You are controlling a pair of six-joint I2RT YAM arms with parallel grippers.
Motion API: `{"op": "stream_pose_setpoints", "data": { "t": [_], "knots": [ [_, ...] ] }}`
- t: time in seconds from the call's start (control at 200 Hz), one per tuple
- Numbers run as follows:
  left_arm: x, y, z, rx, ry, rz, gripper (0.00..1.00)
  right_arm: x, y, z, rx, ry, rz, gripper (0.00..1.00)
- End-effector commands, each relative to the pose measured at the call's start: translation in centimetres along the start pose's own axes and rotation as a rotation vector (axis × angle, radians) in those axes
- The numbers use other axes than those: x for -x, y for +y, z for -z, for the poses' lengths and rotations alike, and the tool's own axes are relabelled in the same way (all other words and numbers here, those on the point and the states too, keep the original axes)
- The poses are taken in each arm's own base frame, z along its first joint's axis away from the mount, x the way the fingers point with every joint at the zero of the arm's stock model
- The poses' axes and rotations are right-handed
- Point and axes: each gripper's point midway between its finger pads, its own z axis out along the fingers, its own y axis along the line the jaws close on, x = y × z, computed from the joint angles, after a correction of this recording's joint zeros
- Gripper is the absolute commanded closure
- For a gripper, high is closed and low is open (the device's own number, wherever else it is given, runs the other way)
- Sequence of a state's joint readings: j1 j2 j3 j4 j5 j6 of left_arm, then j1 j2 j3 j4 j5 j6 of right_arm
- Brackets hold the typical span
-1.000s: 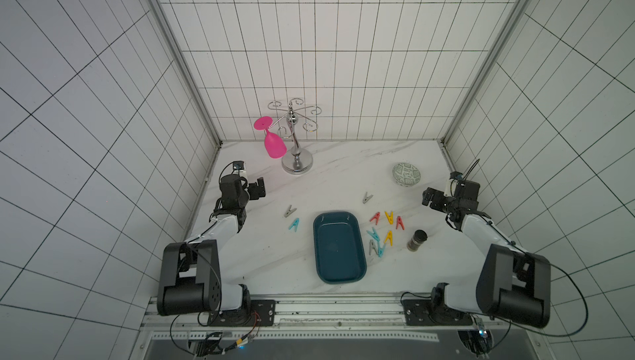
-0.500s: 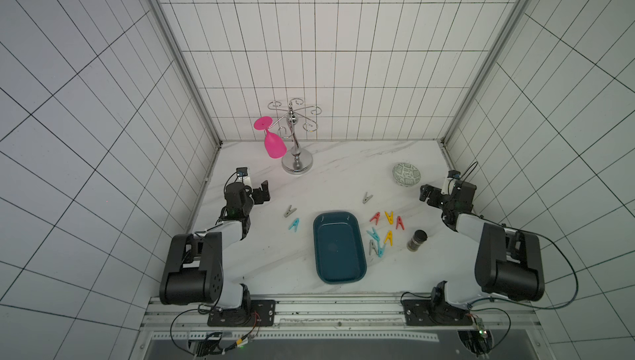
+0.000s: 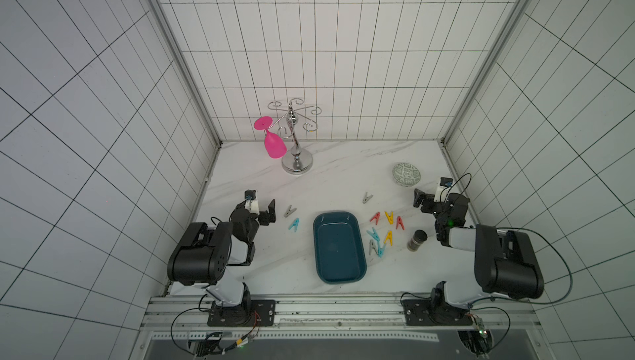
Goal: Take the clothespins out of the storage box
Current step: Reset both arms
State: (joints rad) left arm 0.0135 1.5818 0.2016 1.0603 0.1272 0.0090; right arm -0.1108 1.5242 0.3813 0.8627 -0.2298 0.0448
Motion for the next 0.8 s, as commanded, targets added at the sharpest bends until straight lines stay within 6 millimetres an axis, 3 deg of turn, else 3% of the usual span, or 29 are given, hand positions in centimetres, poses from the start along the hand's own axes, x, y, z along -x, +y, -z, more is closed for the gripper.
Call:
{"op": "stream_pose_setpoints", "data": {
  "t": [0.0,0.22,0.795],
  "knots": [
    [4.5,-0.4,-0.3,-0.029,-0.121,-0.032,0.02,0.4,-0.2,0.4,-0.028,-0.033,0.021,0.01],
    [4.4,1.8,-3.2,0.009,-0.011,0.063,0.01,0.7,-0.3,-0.4,-0.026,-0.029,0.015,0.01],
    [4.4,1.8,-3.2,0.003,-0.002,0.064,0.01,0.5,-0.2,-0.5,-0.029,-0.005,0.021,0.01]
  ]
}}
